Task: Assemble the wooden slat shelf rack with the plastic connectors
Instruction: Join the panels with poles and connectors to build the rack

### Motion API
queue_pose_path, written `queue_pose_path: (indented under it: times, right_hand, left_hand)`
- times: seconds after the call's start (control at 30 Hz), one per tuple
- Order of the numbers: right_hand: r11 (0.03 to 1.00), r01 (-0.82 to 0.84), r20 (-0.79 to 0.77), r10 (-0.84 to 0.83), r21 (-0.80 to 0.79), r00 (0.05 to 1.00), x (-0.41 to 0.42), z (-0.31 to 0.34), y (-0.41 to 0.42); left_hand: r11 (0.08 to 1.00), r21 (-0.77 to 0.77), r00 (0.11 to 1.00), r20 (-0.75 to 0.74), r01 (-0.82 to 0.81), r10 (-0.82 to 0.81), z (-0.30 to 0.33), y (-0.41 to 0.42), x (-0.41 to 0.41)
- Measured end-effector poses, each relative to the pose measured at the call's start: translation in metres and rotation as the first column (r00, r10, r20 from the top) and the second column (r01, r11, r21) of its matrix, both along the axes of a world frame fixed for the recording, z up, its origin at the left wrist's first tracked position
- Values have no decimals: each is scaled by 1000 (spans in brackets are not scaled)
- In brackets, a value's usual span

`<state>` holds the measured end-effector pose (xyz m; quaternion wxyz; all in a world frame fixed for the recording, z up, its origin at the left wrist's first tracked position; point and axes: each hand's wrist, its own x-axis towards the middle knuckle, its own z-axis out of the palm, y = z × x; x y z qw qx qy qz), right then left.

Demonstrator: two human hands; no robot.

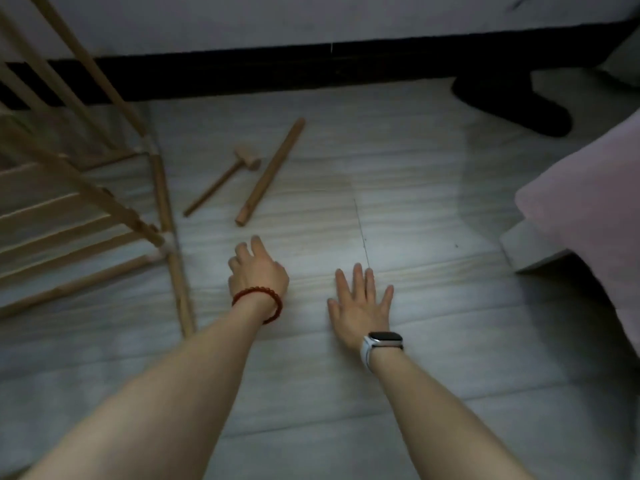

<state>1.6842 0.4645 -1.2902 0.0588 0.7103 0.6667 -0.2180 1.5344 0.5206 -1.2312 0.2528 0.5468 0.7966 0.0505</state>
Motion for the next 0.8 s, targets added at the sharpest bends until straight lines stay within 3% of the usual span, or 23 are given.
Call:
queue_pose_path:
  times: [0.13, 0.3, 0.4, 0.5, 0.67, 0.8]
  right_hand:
    - [980, 14, 56, -25, 198, 998, -4, -38, -7]
    - [965, 25, 75, -47, 260, 996, -3, -51, -9]
    - [963, 30, 85, -55, 268, 995, -4, -52, -11]
    - [962, 35, 92, -62, 270, 994, -1, -53, -9]
    - [984, 37, 58, -48, 176, 997, 2, -51, -7]
    - [1000, 20, -12, -20, -19, 1000, 7, -25, 0]
  left_hand:
    - [989, 89, 988, -114, 115, -104, -35, 51, -15]
    - [977, 42, 963, -183, 211, -200, -59, 106, -33]
    - [975, 126, 964, -218, 183, -153, -62, 118, -29]
    - [988, 141, 986, -163, 57, -34, -62, 118, -17]
    - [994, -41, 991, 82, -105, 108, -54, 91, 7]
    - [988, -139, 981, 174, -62, 86, -9, 67, 19]
